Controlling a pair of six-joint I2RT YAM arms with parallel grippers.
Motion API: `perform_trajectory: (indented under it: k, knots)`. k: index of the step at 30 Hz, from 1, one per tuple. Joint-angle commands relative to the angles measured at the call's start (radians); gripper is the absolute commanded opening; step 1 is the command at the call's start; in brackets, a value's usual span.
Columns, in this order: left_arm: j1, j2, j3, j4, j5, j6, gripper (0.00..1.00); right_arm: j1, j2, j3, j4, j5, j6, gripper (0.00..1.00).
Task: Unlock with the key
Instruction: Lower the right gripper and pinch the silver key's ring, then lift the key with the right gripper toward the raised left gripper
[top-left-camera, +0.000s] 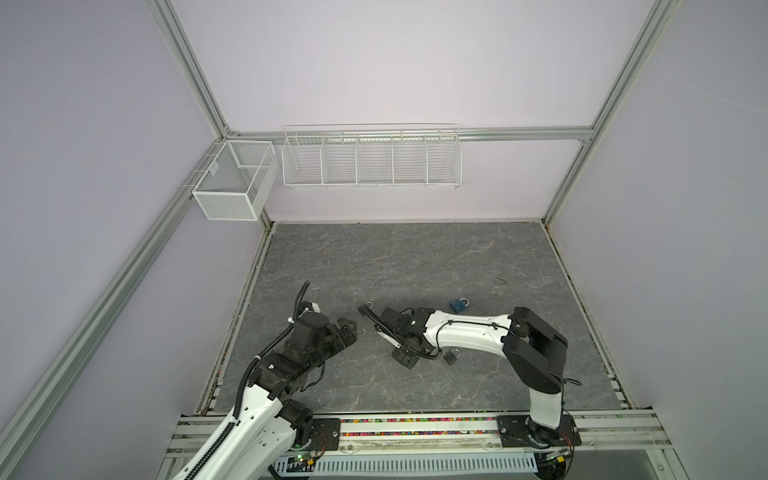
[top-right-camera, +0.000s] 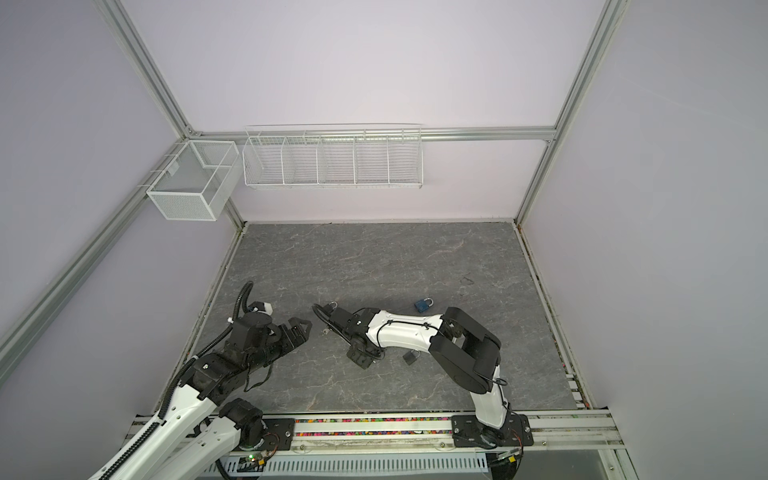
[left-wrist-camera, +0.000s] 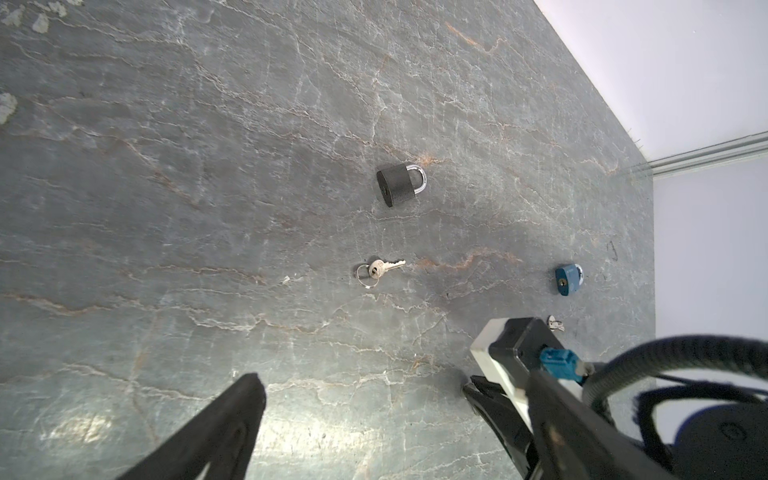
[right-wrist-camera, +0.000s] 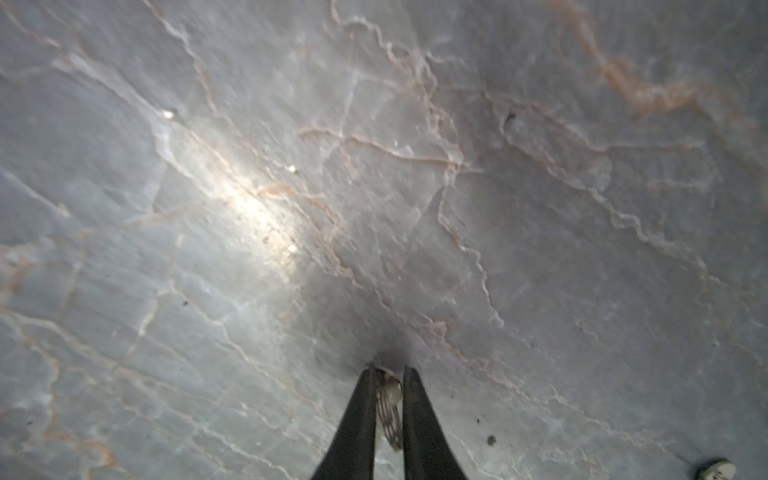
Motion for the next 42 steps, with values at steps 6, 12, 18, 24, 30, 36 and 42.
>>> perform_trajectory:
  k: [6,12,18,24,30,36,42]
  knots:
    - [-0.005,-0.013,-0.002,0.003,-0.018,-0.011,0.98,-0.017,-0.012,-0.003,-0.023,-0.031,-0.008,0.11]
    - [-0.005,-0.017,0.0,0.0,-0.012,-0.015,0.98,-0.027,-0.043,-0.018,-0.02,-0.049,0.017,0.07]
    - [-0.005,-0.037,-0.002,0.017,0.022,-0.035,0.98,-0.08,-0.137,-0.083,0.034,-0.158,0.132,0.07]
    - [-0.005,-0.046,0.003,0.068,0.066,-0.083,0.96,-0.102,-0.271,-0.142,0.076,-0.157,0.281,0.07]
    - [-0.05,-0.052,-0.034,0.227,0.111,-0.195,0.9,-0.125,-0.435,-0.194,0.113,-0.16,0.44,0.07]
    - [-0.149,-0.024,-0.042,0.407,0.096,-0.34,0.89,-0.135,-0.595,-0.218,0.147,-0.139,0.559,0.07]
    - [-0.232,0.051,-0.046,0.634,0.08,-0.502,0.89,-0.136,-0.708,-0.234,0.237,-0.122,0.607,0.07]
